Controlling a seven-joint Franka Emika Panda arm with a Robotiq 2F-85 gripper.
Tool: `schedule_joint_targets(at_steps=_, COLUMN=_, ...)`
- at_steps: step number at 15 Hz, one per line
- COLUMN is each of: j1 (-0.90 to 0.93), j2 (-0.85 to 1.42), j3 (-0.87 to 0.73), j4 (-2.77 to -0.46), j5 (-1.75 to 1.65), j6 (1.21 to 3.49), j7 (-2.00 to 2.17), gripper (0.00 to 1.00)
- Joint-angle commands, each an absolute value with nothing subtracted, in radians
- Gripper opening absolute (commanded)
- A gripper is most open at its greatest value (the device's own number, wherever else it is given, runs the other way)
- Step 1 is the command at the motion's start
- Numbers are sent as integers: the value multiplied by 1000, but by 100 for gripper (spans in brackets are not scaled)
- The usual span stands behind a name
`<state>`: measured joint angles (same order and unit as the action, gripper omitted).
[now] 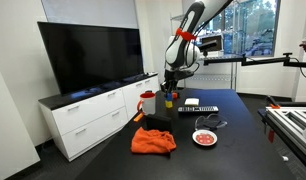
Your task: Put the blue block on the yellow block
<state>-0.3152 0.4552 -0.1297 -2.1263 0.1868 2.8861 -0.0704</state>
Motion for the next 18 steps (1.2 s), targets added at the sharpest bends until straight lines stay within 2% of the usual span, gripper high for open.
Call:
schedule_joint_targets(at_steps=1, j1=-316, j2=427, j3=-132, j4=-2136, j5=176, j6=2881, j7=-59, gripper=8)
schedule_joint_targets(at_steps=18, j1=-309, j2=440, j3=-134, j4=-2115, j5=175, j6=2877, j7=-43, gripper=8)
